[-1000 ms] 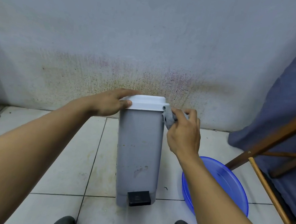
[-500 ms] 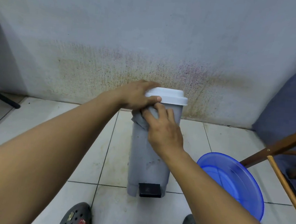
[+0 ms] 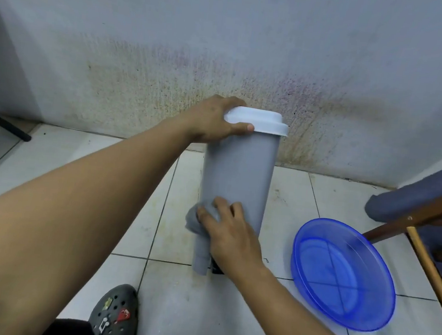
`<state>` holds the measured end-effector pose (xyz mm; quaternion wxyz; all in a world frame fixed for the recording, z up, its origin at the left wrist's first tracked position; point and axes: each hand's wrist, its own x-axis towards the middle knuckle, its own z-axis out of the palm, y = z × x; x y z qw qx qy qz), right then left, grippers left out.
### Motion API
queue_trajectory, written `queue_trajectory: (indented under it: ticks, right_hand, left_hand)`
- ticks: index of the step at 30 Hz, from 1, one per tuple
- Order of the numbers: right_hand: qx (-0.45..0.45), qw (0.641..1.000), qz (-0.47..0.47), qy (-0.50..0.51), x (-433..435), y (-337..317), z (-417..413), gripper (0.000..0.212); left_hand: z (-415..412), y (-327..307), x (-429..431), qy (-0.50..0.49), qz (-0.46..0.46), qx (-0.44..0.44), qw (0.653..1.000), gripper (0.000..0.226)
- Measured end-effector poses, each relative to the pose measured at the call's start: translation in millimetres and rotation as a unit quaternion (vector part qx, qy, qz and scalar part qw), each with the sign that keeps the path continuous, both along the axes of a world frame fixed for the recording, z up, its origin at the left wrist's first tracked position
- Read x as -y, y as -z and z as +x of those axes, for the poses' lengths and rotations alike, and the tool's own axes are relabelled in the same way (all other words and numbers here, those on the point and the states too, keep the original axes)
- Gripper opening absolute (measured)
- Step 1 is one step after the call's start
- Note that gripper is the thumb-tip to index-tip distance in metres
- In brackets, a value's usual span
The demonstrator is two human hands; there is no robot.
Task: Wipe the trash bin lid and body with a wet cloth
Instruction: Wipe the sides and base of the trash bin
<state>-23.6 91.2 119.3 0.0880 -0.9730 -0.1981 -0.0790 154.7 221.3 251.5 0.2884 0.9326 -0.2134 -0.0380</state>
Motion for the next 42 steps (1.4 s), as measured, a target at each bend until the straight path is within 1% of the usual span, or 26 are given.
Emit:
queue_trajectory:
  ticks: [4, 6, 8, 11, 14, 17, 21, 24, 27, 29, 33, 35, 38, 40, 42]
  right_hand:
    - [0.001, 0.998, -0.046, -0.043, 5.8, 26.3, -22.8, 0.047]
    - [-0.01, 0.999, -0.015, -0.039, 9.7, 19.6, -15.1, 0.047]
    - [0.013, 0.999, 0.04, 0.009, 16.5, 0.2, 2.5, 0.049]
    - [0.086, 0.986, 0.105, 0.095, 31.2, -43.5, 39.8, 0.043]
    - [0.142, 0.97, 0.127, 0.151, 45.2, -77.9, 74.7, 0.039]
    - [0.158, 0.965, 0.129, 0.163, 50.8, -83.4, 83.0, 0.04]
    - [0.131, 0.978, 0.107, 0.122, 52.1, -45.1, 49.1, 0.041]
    - [0.07, 0.99, 0.094, 0.08, 55.7, 0.6, 6.3, 0.043]
    - [0.006, 0.998, 0.056, 0.038, 62.3, 34.4, -28.7, 0.05]
    - [-0.016, 0.999, 0.028, 0.02, 64.1, 38.8, -35.7, 0.052]
    - [-0.022, 0.999, -0.034, -0.023, 53.0, 24.8, -26.4, 0.055]
    - [-0.021, 0.995, -0.063, -0.071, 41.0, 18.2, -21.7, 0.049]
    - [-0.019, 0.982, -0.112, -0.152, 20.6, 14.4, -18.1, 0.028]
    - [-0.033, 0.976, -0.128, -0.174, 11.9, 16.2, -16.6, 0.017]
    - [-0.053, 0.974, -0.134, -0.175, 9.1, 16.3, -17.9, 0.012]
  left_hand:
    - [1.9, 1.7, -0.2, 0.001, -0.011, -0.005, 1.0, 0.067]
    - [3.1, 1.3, -1.3, 0.004, -0.013, -0.005, 1.0, 0.065]
    - [4.2, 1.1, -1.9, 0.007, -0.015, -0.008, 1.0, 0.063]
    - [6.4, 2.4, -2.7, 0.015, -0.028, -0.008, 0.999, 0.061]
    - [8.5, 2.3, -2.7, 0.025, -0.037, -0.013, 0.999, 0.062]
    - [11.5, 4.7, -4.3, 0.024, -0.043, -0.015, 0.999, 0.058]
    - [13.6, 7.5, -6.2, 0.024, -0.036, -0.012, 0.999, 0.06]
    - [13.5, 8.2, -7.2, 0.02, -0.03, -0.013, 0.999, 0.061]
    - [10.6, 6.4, -6.8, 0.019, -0.027, -0.009, 0.999, 0.061]
    - [8.5, 5.2, -7.4, 0.017, -0.021, -0.005, 1.0, 0.062]
    - [6.8, 4.5, -7.5, 0.023, -0.013, -0.004, 1.0, 0.062]
    - [6.1, 4.3, -7.1, 0.022, -0.011, -0.008, 1.0, 0.064]
    - [6.0, 3.4, -8.8, 0.019, -0.011, -0.015, 1.0, 0.067]
    - [5.4, 1.9, -10.7, 0.023, -0.01, -0.021, 0.999, 0.067]
    - [4.8, 0.5, -12.2, 0.032, -0.015, -0.022, 0.999, 0.065]
